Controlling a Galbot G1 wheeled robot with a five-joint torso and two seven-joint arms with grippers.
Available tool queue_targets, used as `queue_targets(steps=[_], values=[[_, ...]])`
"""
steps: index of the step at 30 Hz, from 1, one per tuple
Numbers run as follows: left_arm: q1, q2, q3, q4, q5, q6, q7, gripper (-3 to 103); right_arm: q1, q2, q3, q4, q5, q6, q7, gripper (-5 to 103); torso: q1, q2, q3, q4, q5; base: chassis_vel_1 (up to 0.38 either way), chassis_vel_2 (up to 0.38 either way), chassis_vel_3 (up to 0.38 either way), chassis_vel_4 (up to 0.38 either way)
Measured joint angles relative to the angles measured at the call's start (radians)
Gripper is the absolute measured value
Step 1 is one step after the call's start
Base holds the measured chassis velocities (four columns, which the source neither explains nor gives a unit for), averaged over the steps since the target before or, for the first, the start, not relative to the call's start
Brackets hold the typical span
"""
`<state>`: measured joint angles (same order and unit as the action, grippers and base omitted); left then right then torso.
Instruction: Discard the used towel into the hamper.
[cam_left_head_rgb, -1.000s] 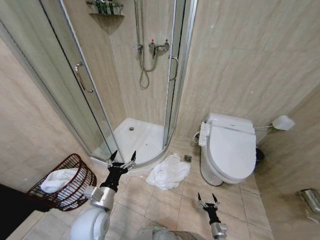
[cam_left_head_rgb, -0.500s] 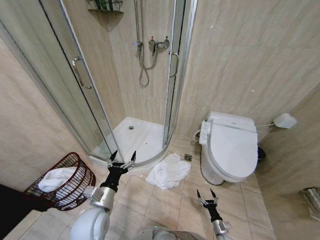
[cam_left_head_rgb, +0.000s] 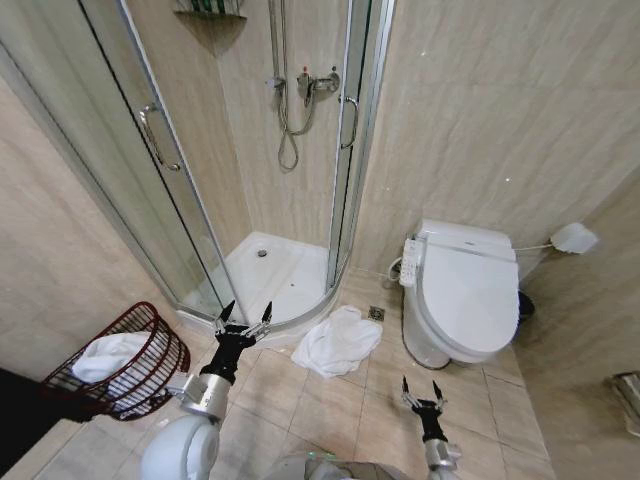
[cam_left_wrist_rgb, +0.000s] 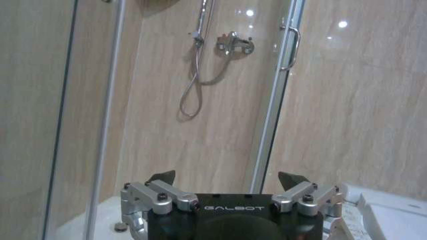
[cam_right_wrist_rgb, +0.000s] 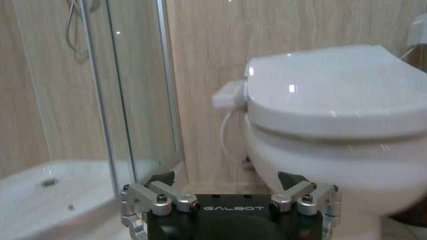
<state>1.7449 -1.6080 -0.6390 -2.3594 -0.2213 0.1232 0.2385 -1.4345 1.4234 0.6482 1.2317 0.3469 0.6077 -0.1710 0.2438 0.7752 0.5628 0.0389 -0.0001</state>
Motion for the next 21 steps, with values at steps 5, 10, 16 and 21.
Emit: queue_targets(steps=[5,10,16,21], values=[[0.0,0.0,0.0,0.0,0.0,0.0,0.0,100,-0.095,0.014,0.007,0.306,-0.013,-0.311,0.114,100,-0.01,-0.023,-0.013,-0.0001,0.0,0.0,0.0,0.0,0.0],[0.0,0.0,0.0,0.0,0.0,0.0,0.0,100,-0.16,0.027,0.0,0.522,-0.002,-0.475,0.137,100,-0.021,-0.048,-0.028,-0.0001,0.0001,0.0,0.0,0.0,0.0],[0.0,0.0,0.0,0.0,0.0,0.0,0.0,100,-0.183,0.032,-0.013,0.631,-0.011,-0.552,0.156,100,-0.029,-0.069,-0.04,-0.0001,0.0,0.0,0.0,0.0,0.0],[0.0,0.0,0.0,0.0,0.0,0.0,0.0,100,-0.183,0.037,-0.021,0.664,-0.039,-0.574,0.167,100,-0.039,-0.09,-0.052,-0.0001,0.0001,0.0,0.0,0.0,0.0]])
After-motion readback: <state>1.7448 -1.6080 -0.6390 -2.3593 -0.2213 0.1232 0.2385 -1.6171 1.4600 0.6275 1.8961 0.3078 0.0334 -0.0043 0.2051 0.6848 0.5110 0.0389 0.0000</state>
